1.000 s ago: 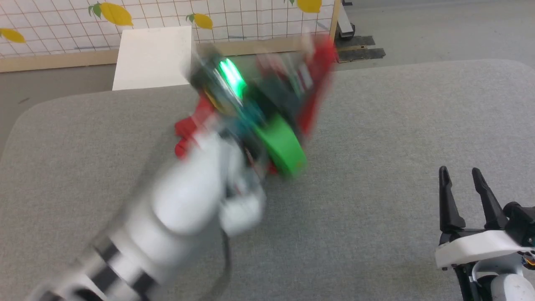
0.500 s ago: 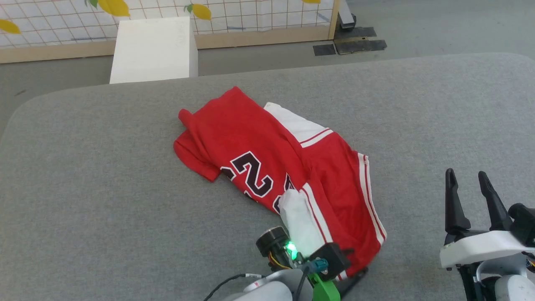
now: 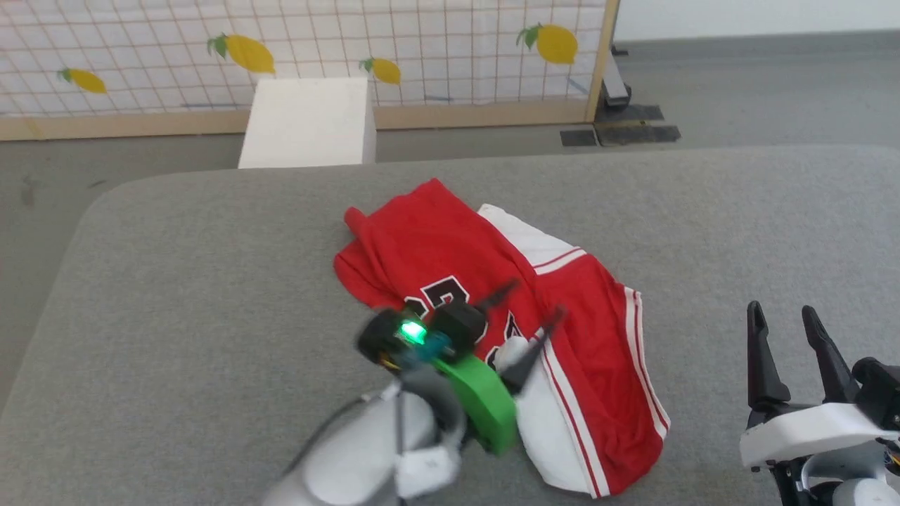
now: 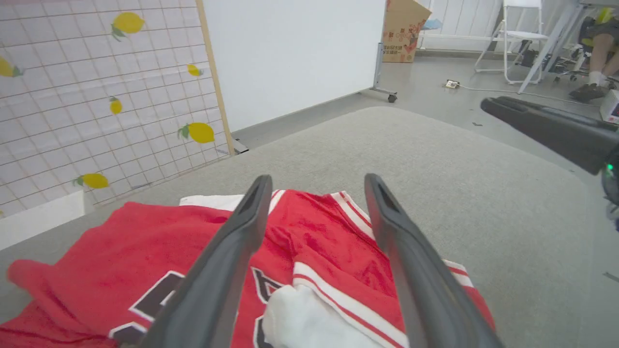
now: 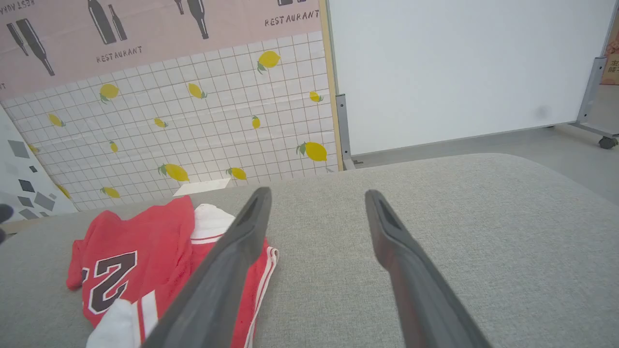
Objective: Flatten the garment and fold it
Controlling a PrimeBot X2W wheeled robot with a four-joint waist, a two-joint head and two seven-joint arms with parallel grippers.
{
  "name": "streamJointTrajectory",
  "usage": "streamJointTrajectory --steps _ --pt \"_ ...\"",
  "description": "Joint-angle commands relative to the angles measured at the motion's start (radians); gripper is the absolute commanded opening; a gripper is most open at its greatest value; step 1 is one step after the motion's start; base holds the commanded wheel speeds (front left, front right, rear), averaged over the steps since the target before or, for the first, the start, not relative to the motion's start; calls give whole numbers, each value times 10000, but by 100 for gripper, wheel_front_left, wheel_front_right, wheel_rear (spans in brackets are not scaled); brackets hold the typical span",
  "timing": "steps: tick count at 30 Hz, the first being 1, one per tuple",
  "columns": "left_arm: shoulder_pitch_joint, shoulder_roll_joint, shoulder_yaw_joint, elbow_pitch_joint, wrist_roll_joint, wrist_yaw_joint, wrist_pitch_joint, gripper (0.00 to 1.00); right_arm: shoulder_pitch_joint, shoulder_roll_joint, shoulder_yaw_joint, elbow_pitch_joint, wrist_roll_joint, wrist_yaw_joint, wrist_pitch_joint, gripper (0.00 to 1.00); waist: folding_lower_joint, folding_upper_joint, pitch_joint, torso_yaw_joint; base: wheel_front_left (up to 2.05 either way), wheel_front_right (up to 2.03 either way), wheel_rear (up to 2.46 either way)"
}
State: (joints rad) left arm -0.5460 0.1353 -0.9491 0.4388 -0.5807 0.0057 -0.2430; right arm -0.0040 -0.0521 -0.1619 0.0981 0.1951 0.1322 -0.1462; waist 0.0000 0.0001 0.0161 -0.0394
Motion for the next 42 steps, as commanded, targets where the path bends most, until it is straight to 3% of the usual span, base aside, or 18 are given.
streamJointTrajectory --steps 1,9,16,21,25,30,36,42 --pt "2 320 385 -204 -112 293 -100 100 139 18 83 -102 100 -15 -66 100 0 -1 -243 258 0 0 0" --pt "1556 1328 2687 -1679 143 1752 -183 100 525 18 632 -497 208 -15 -247 100 0 -1 -363 512 0 0 0" --pt "3590 1504 3737 -2135 573 2268 -185 100 814 18 1090 -632 66 -15 -341 100 0 -1 -299 549 0 0 0" --pt "4259 1359 3555 -1981 445 2070 -116 100 877 18 1034 -545 30 -15 -340 100 0 -1 -163 573 0 0 0" --pt "3981 1321 3035 -2117 511 1782 695 100 844 18 900 -450 -32 -15 -243 100 0 -1 7 597 0 0 0" --pt "2969 1197 2087 -2600 585 1134 2715 100 662 18 855 -479 -117 -15 -166 100 0 -1 390 531 0 0 0" --pt "1860 736 1295 -2643 -127 435 5675 100 480 18 936 -544 -186 -15 -120 100 0 -1 841 262 0 0 0" --pt "1083 297 1136 -1947 -632 490 7399 100 264 18 1033 -508 -171 -15 -130 100 0 -1 1263 -147 0 0 0"
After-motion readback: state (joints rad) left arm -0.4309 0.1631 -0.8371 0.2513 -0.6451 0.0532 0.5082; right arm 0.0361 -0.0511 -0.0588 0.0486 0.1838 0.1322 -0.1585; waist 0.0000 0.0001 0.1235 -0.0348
